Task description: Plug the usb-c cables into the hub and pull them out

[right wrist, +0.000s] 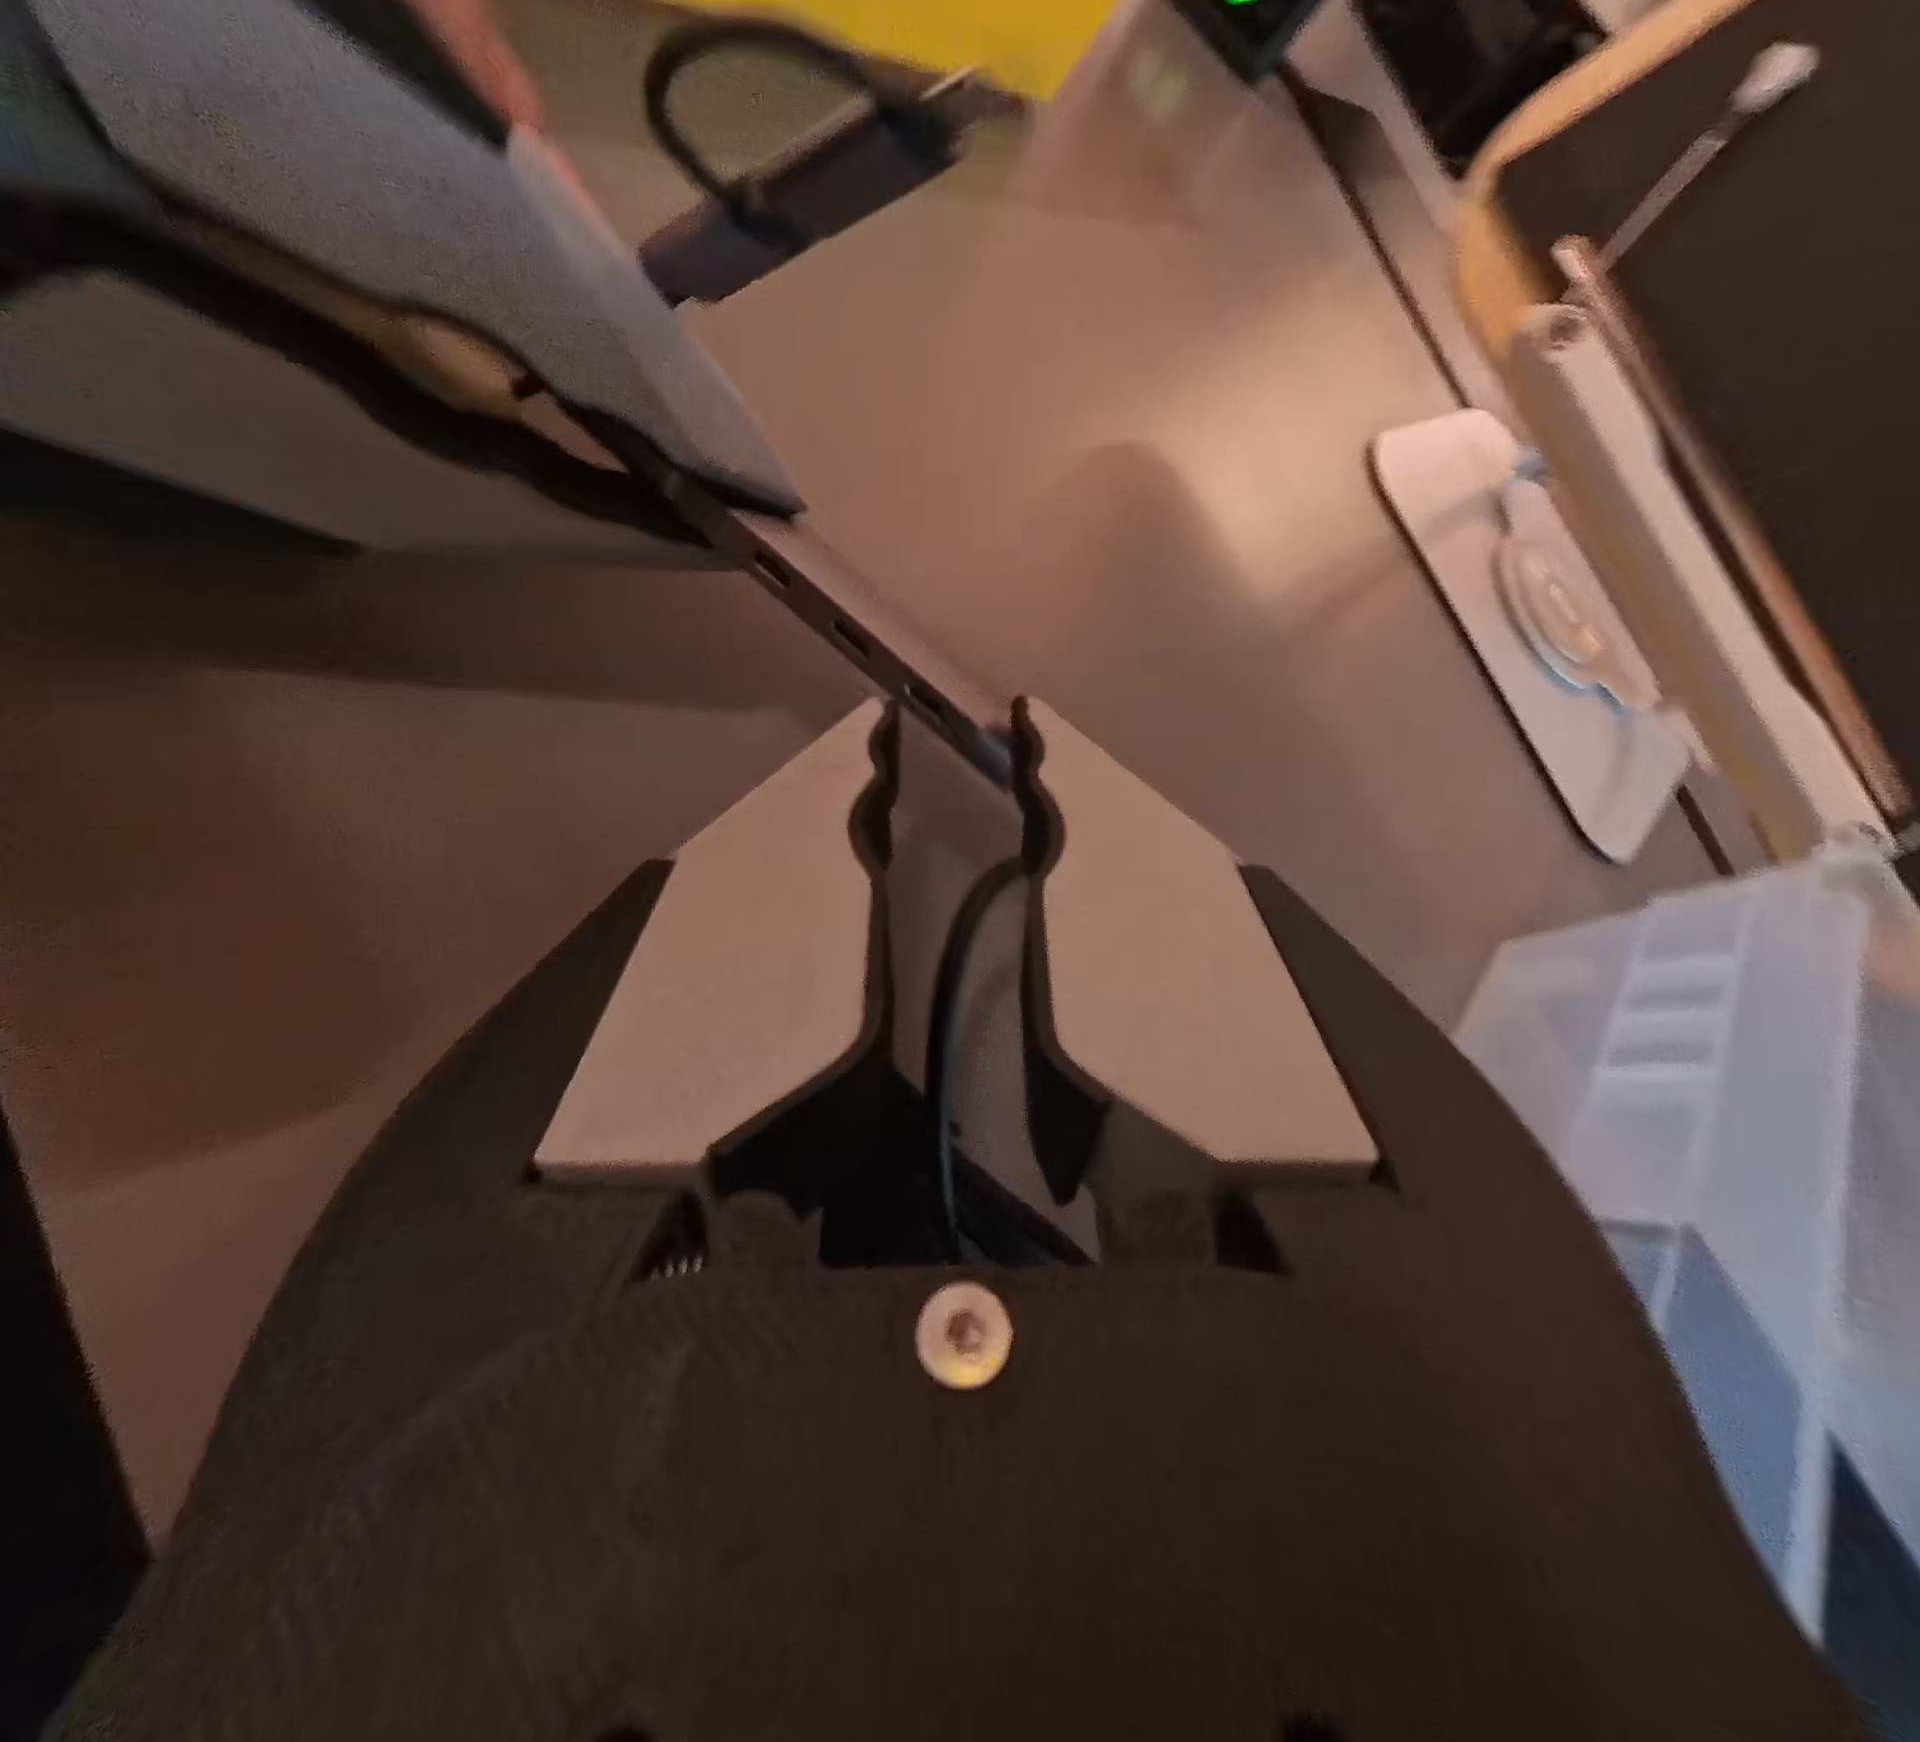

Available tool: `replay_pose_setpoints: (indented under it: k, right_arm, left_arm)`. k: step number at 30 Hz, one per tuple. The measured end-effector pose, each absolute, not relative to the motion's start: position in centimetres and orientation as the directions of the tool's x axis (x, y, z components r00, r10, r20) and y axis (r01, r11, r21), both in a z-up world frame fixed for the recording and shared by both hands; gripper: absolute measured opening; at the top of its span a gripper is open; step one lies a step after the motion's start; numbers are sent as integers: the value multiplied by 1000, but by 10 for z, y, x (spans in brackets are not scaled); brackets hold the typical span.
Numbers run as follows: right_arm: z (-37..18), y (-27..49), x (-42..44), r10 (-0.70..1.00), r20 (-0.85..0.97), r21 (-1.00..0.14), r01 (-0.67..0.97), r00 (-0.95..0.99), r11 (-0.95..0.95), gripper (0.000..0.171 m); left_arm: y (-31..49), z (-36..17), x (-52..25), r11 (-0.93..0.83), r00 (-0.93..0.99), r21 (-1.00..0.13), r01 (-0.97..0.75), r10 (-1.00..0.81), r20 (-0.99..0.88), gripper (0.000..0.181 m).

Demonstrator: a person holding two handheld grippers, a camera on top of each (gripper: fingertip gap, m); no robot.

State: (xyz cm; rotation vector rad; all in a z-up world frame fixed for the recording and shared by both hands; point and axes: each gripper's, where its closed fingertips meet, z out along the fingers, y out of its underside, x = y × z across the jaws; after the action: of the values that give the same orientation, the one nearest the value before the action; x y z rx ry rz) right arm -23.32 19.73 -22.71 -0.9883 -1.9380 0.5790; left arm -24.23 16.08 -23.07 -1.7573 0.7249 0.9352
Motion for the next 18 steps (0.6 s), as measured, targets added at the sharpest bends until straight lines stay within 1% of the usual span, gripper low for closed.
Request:
replay_pose_setpoints:
  k: [2,3,5,7,9,10,12,15,16,17,18]
  right_arm:
    - [-207,205,-228,869,442,-764,414,-222,494,20]
    - [-197,210,-222,900,401,-803,407,-173,436,24]
    - [-181,220,-209,957,276,-875,388,-87,288,28]
    - [-177,226,-197,991,127,-914,384,-33,130,38]
    - [-188,231,-189,999,34,-903,428,8,27,57]
    - [-199,234,-188,999,20,-883,469,32,3,63]
    - [-220,239,-190,997,35,-846,532,71,-8,69]
    - [-243,227,-205,999,48,-813,581,12,32,58]
    - [-246,225,-211,997,76,-809,584,-16,71,46]
    - [-247,216,-215,992,95,-801,585,-87,128,24]
    - [-250,202,-217,978,92,-788,586,-189,187,26]
  left_arm:
    - [162,-234,-260,-416,512,-459,-786,-21,-859,7]
    - [162,-232,-266,-434,531,-479,-763,3,-848,7]
    - [160,-229,-273,-441,589,-542,-715,38,-807,6]
    - [159,-225,-279,-450,594,-558,-698,73,-801,6]
    - [159,-225,-280,-452,578,-546,-705,78,-812,6]
    - [158,-224,-280,-456,563,-535,-711,85,-822,7]
    - [158,-224,-280,-462,539,-514,-723,90,-838,7]
    - [158,-226,-282,-472,539,-512,-718,89,-838,7]
    - [157,-226,-283,-473,546,-520,-711,94,-832,7]
    - [157,-225,-285,-474,555,-530,-703,99,-826,7]
    - [157,-225,-287,-477,561,-538,-696,106,-821,7]
